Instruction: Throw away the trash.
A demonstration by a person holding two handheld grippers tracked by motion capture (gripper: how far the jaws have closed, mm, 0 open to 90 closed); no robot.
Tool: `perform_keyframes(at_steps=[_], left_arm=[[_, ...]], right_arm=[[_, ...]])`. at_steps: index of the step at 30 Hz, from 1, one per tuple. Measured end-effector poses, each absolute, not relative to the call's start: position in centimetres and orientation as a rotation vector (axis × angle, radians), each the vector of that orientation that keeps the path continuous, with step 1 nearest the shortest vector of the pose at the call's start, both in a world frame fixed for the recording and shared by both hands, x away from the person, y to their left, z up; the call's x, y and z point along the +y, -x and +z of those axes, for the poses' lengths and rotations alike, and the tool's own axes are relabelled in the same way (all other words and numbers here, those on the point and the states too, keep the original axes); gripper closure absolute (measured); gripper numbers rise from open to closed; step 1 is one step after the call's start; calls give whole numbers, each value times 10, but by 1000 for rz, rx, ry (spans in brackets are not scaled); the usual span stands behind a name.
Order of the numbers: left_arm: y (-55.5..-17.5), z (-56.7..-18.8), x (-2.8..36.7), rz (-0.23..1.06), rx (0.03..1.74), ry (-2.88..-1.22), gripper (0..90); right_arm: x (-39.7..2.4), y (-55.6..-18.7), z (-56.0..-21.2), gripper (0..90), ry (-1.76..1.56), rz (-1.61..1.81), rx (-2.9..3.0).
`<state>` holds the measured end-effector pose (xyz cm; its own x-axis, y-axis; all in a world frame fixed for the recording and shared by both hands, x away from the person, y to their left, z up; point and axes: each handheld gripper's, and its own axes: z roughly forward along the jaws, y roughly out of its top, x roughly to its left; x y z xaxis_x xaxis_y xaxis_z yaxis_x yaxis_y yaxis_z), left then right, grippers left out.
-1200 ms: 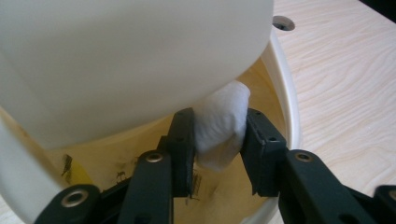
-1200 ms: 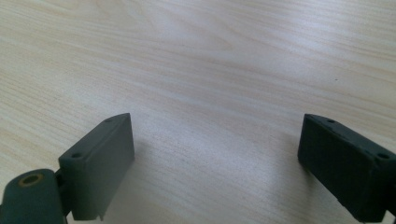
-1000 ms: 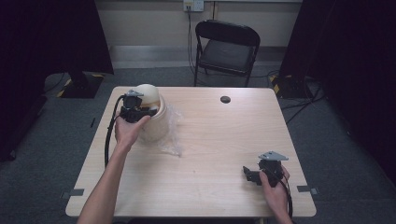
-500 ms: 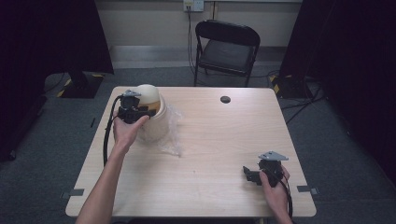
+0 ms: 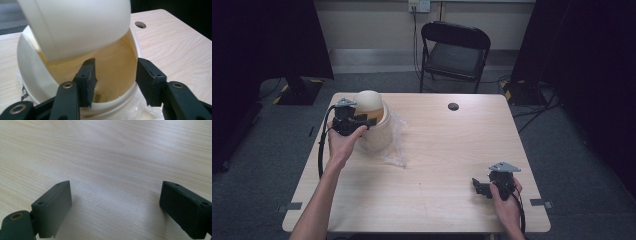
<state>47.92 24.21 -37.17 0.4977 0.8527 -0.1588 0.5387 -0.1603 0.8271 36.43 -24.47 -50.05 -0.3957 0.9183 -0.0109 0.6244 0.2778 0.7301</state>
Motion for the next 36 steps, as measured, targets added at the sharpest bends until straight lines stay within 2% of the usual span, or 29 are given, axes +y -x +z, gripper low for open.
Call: perform_keyframes(at_steps=[21,25,36], left_arm=[[-457,-367,239,437,1083,-1853,258],[-448,-365,238,472,1063,-1895,214],[-427,-364,245,461,1028,-1876,187]], right_arm=[[-245,-364,-500,99,-1387,910,2120],[-245,-364,-500,99,-1387,910,2120],[-245,-364,-500,99,-1387,910,2120]])
